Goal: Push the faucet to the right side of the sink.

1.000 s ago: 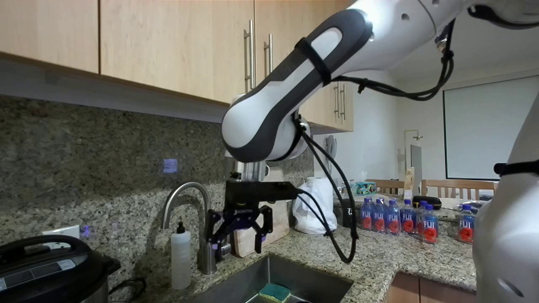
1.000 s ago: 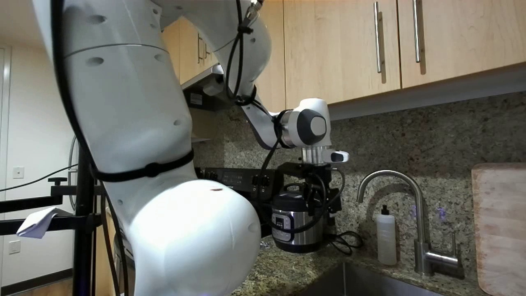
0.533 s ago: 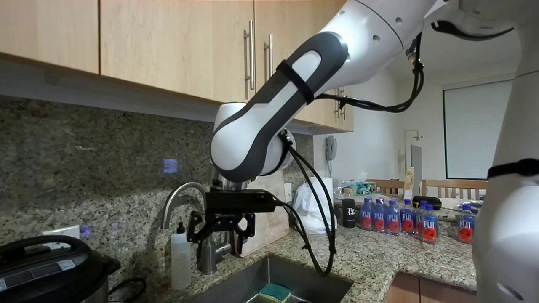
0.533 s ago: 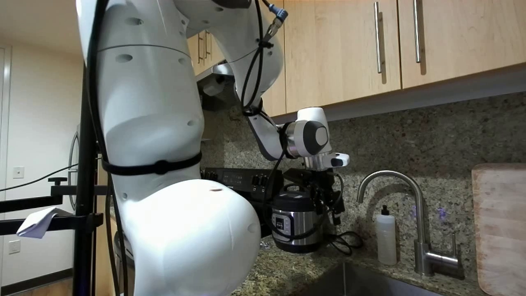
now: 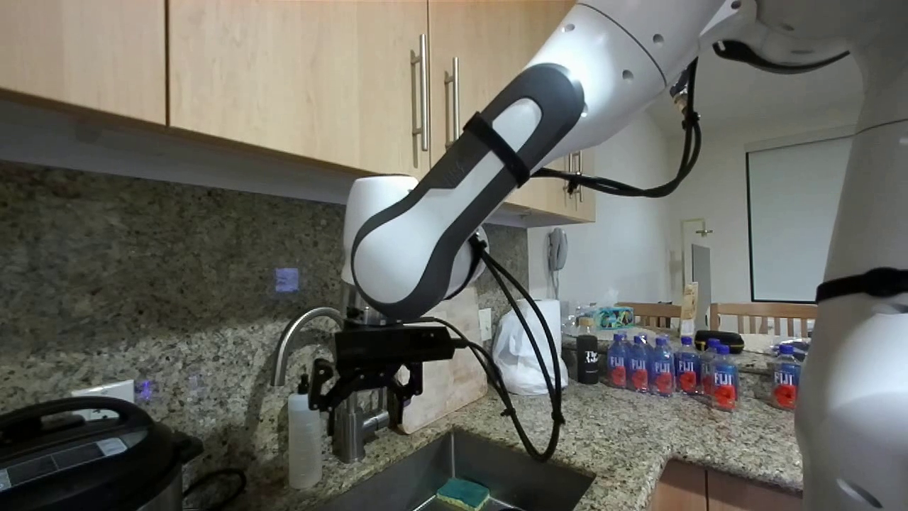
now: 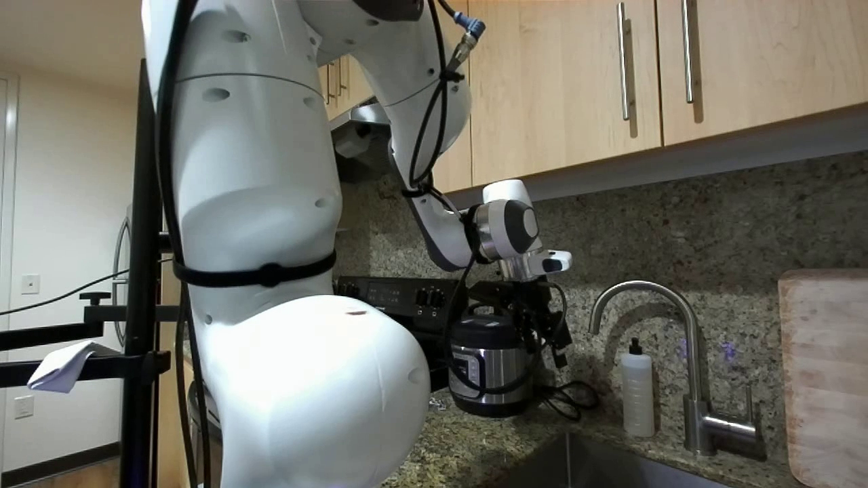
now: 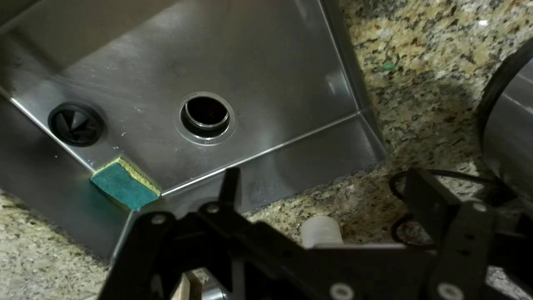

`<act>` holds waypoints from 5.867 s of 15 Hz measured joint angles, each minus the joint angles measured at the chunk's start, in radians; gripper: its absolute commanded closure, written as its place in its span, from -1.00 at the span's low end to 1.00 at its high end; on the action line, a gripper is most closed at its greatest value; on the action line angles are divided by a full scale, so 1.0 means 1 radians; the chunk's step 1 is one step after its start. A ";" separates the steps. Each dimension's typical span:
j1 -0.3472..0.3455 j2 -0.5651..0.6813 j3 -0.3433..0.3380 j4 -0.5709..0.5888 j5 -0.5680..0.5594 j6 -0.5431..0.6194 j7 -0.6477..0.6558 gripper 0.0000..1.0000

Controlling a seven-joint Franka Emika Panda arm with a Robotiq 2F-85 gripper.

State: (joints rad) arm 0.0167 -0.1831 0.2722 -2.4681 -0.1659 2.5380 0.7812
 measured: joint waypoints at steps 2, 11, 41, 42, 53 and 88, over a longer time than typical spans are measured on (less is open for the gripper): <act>0.000 0.032 0.016 0.040 -0.130 0.005 0.116 -1.00; 0.039 0.240 -0.041 0.261 -0.491 0.000 0.429 -1.00; 0.206 0.394 -0.155 0.474 -1.261 -0.054 0.968 -1.00; 0.206 0.394 -0.155 0.474 -1.261 -0.054 0.968 -1.00; 0.207 0.440 -0.149 0.528 -1.263 -0.086 0.929 -1.00; 0.210 0.610 -0.167 0.767 -1.089 -0.287 0.823 -1.00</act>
State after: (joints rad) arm 0.2267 0.4268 0.1054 -1.7011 -1.2553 2.2506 1.6044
